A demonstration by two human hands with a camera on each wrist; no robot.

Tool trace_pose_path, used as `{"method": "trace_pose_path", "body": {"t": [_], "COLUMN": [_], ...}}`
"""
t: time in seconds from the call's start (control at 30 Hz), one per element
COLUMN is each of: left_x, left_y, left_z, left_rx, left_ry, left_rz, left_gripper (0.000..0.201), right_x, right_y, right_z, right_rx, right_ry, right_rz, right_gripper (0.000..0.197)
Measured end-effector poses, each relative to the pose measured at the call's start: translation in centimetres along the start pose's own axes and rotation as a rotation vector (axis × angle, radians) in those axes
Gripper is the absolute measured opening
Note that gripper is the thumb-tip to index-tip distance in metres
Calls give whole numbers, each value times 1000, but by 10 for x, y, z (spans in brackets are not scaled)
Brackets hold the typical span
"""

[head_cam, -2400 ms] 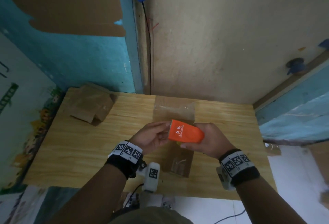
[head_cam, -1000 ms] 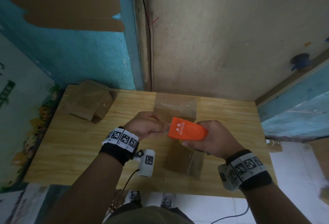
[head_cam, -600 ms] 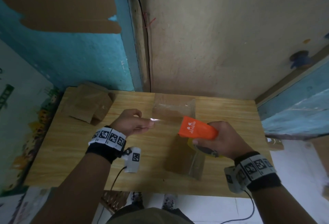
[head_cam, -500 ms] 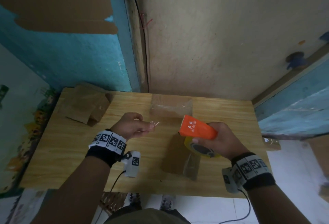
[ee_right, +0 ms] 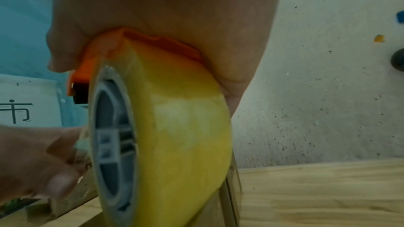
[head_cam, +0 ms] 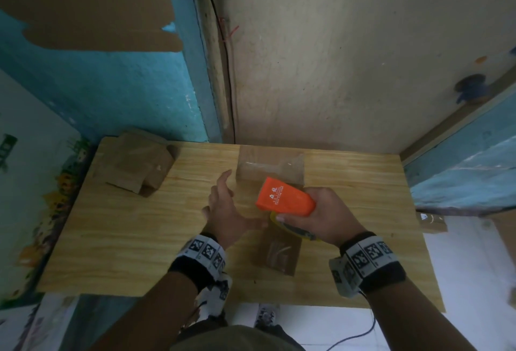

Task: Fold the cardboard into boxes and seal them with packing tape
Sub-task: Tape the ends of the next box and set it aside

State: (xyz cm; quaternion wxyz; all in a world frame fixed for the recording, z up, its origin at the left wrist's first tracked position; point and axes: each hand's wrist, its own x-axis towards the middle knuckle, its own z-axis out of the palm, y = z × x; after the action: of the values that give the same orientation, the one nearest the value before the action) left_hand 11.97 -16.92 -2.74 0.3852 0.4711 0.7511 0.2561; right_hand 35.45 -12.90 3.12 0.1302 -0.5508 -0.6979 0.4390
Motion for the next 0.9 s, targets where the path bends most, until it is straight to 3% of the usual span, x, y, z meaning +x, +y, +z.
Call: {"method": "trace_pose_path", "body": {"t": [0.2, 0.4, 0.5, 0.57, 0.67, 0.7, 0.77, 0.83, 0.9], "left_x": [-14, -9, -8, -3, 7, 10, 18, 27, 34], "left_y": [4, 10, 10, 5, -8, -12, -21, -30, -37], "left_z": [26, 15, 20, 23, 17, 13, 4, -4, -5], "left_rx": [131, 253, 269, 211, 14, -134, -461, -643, -650], "left_ry": [-55, -16, -51, -120, -341, -422, -481, -407, -328], "left_rz": [-63, -4, 13, 2, -80, -125, -238, -342, -375], "left_gripper": [144, 156, 152, 144, 137, 131, 96, 53, 40], "right_x": [-2, -8, -11, -12, -11, -11, -12, -12, -12], "right_y": [-9, -1, 2, 1, 0, 0, 0, 1, 0], "right_z": [0, -16, -21, -21, -21, -22, -22, -23, -22], "right_rx": [-97, -237, -216, -227, -269, -290, -322, -316, -300], "right_ry": [-16, 2, -7, -15, -20, -25, -41, -57, -72], "right_rz": [-2, 44, 55, 52, 55, 52, 48, 47, 44], "right_gripper": [59, 74, 76, 75, 71, 69, 65, 62, 59]}}
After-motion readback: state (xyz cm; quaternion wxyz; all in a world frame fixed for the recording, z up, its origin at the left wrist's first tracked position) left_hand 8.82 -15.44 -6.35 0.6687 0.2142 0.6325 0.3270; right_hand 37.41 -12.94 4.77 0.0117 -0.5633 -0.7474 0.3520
